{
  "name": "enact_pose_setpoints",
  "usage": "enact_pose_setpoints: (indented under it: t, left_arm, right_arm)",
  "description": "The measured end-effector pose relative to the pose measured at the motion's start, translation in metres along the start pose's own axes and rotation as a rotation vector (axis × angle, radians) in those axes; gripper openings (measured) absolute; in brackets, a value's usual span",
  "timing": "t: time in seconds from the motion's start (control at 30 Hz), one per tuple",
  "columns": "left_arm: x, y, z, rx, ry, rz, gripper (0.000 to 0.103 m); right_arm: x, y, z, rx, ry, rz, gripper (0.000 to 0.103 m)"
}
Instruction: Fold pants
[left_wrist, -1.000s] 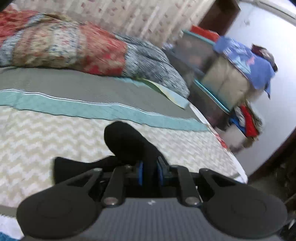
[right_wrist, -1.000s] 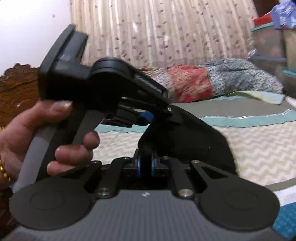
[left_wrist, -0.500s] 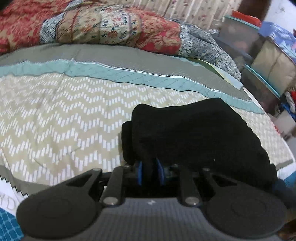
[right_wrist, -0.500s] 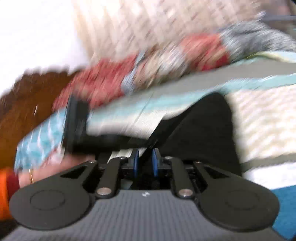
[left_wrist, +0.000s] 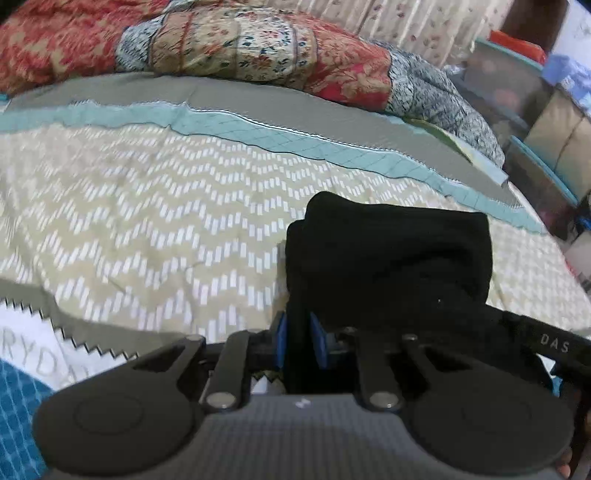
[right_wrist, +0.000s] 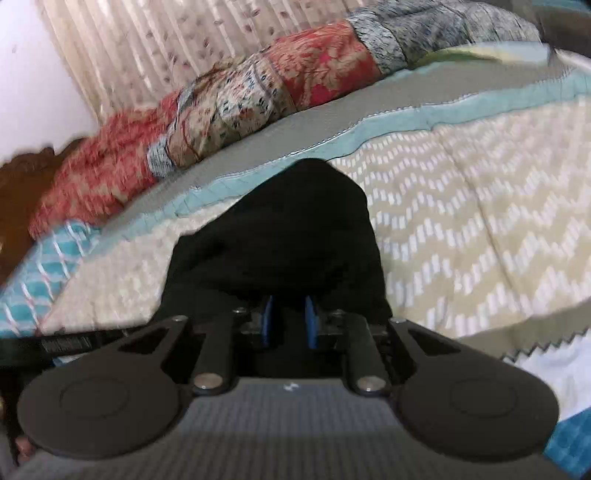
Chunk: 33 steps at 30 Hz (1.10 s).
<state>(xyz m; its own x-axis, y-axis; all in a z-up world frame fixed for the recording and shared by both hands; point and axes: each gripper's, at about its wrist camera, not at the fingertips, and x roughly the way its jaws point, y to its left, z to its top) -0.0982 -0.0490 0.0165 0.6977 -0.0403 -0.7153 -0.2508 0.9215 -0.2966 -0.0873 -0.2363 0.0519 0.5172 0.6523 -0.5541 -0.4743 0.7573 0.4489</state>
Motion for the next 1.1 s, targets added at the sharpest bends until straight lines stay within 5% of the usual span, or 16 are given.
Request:
enact_pose_setpoints:
  t: [0.13, 0.2, 0.23, 0.33, 0.4, 0.6, 0.73, 0.83, 0.9, 0.97, 1.0, 1.1]
  left_arm:
    - [-0.017, 0.003, 0.008, -0.051, -0.01, -0.059, 0.022]
    - [-0.027, 0.003, 0.011, -0.076, -0.012, -0.112, 0.052]
    - [-0.028, 0.003, 0.011, -0.083, -0.004, -0.125, 0.055]
    - [-0.024, 0.0, 0.006, -0.087, 0.042, -0.154, 0.048]
    - [-0.022, -0.002, -0.002, -0.094, 0.074, -0.186, 0.025]
    - [-0.034, -0.013, -0.031, -0.059, 0.067, -0.126, 0.015]
    - [-0.031, -0.019, -0.038, 0.014, 0.029, -0.067, 0.017]
    - [-0.031, -0.006, -0.03, -0.082, 0.041, -0.092, 0.036]
    - [-0.04, 0.006, -0.024, -0.141, 0.024, -0.099, 0.079]
    - [-0.043, 0.017, -0.02, -0.175, -0.008, -0.107, 0.103]
    - [-0.042, 0.022, -0.016, -0.198, -0.014, -0.117, 0.103]
    - [-0.023, 0.029, -0.003, -0.246, 0.049, -0.17, 0.103]
  right_arm:
    - [-0.011, 0.01, 0.014, -0.065, 0.013, -0.027, 0.026]
    - [-0.027, -0.003, 0.014, 0.021, -0.036, -0.027, 0.029]
    - [-0.035, -0.005, 0.015, 0.056, -0.061, -0.017, 0.029]
    - [-0.059, -0.003, 0.011, 0.077, -0.104, 0.055, 0.031]
    - [-0.065, 0.009, 0.004, 0.01, -0.083, 0.063, 0.032]
    - [-0.042, 0.015, -0.022, -0.087, 0.049, 0.017, 0.033]
    - [-0.025, 0.0, -0.022, -0.059, 0.079, 0.004, 0.067]
    - [-0.029, -0.006, -0.017, -0.007, 0.093, 0.031, 0.068]
    - [-0.047, -0.009, -0.012, 0.001, 0.055, 0.056, 0.071]
    - [-0.067, -0.019, -0.009, 0.049, -0.007, 0.089, 0.082]
    - [-0.074, -0.026, -0.007, 0.082, -0.031, 0.099, 0.09]
    - [-0.073, -0.048, 0.0, 0.152, -0.028, 0.105, 0.091]
